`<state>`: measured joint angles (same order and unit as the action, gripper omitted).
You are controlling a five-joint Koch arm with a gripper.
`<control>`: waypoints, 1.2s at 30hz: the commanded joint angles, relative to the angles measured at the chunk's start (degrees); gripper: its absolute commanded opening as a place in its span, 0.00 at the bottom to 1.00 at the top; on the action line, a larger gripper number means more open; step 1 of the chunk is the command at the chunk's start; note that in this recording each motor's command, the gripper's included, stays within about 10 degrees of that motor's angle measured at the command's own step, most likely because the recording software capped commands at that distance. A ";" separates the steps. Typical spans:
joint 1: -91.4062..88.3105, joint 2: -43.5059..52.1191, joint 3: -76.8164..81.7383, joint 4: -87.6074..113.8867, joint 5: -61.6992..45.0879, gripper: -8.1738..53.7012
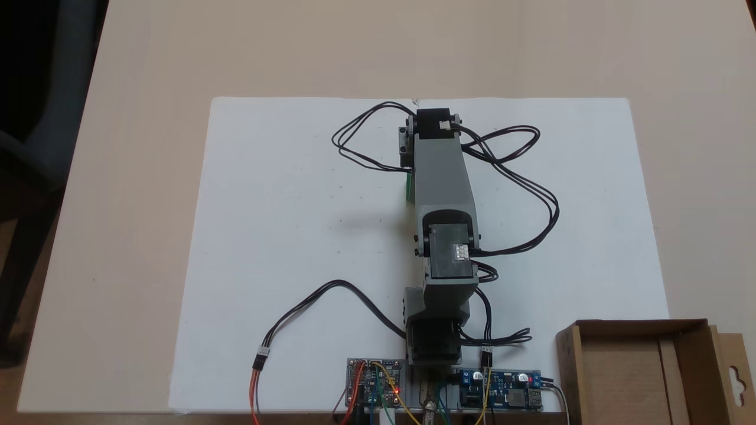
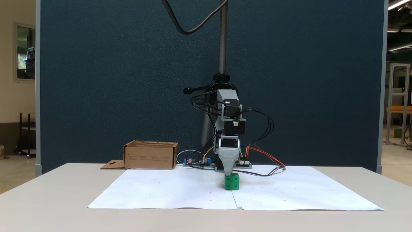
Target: Grasp a green dice and put it in the bin.
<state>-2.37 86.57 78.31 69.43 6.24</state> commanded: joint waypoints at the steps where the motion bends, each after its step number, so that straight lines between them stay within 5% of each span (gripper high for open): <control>1: -1.41 0.79 -0.18 -0.88 2.81 0.81; 36: -1.67 -2.81 6.59 -13.36 3.25 0.76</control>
<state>-3.60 82.44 85.25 56.60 6.24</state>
